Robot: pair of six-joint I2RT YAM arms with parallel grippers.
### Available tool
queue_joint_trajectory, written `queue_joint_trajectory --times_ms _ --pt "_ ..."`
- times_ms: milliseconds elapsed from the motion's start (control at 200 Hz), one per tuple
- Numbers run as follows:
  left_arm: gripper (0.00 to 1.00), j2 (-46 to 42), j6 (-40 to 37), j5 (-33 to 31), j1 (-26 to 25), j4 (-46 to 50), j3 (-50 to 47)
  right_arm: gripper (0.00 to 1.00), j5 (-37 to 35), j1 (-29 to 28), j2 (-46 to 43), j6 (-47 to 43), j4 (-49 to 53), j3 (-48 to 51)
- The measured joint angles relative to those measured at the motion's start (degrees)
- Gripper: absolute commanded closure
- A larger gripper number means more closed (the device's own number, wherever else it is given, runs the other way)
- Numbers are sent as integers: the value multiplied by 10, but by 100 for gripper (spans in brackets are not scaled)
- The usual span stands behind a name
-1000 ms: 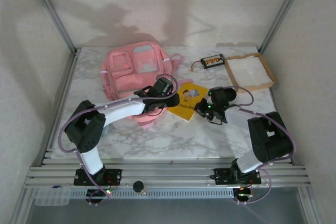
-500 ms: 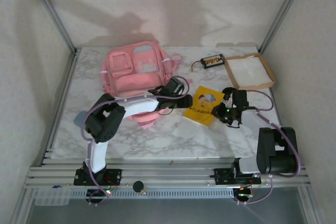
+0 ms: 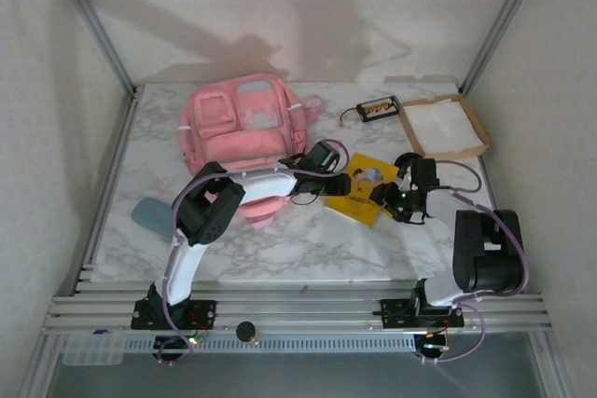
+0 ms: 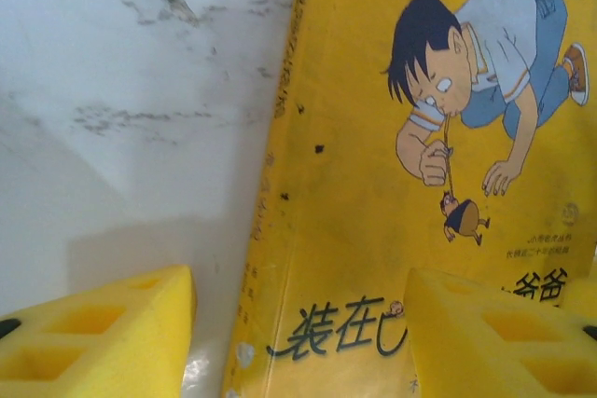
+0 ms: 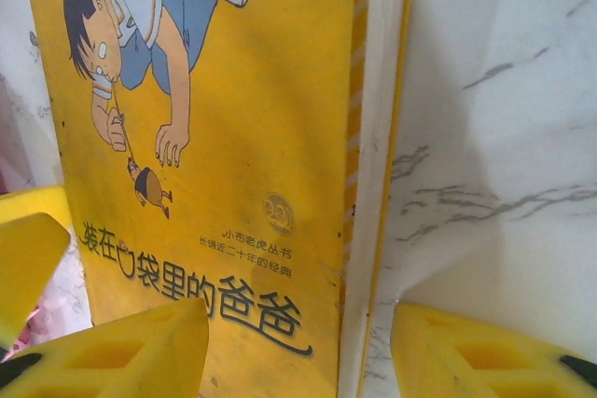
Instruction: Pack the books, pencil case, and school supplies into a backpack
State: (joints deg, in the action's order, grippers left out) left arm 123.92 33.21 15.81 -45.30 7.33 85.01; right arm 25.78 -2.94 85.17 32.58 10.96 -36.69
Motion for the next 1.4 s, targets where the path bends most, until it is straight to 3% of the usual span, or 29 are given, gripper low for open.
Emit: queue_joint_trajectory --times_ms 155,436,516,831,1006,1167,1402 --pt "47 -16 0 -7 -6 -27 -39 65 -4 -24 9 -2 5 -22" --pt "51 -76 16 -25 -13 -51 -132 78 0 -41 6 -31 23 -55" --pt "52 -83 20 -33 -16 -47 -139 84 2 -42 1 -41 26 -56" --pt "52 -85 29 -39 -17 -42 -140 96 17 -42 -2 -67 36 -60" --pt "39 -97 38 -38 -18 -39 -149 100 38 -42 -1 -80 54 -80" --pt "27 -168 48 -27 -10 -45 -191 100 76 -44 -13 -89 81 -103" --pt "5 -315 88 35 65 -101 -292 100 154 -44 -60 -88 119 -138"
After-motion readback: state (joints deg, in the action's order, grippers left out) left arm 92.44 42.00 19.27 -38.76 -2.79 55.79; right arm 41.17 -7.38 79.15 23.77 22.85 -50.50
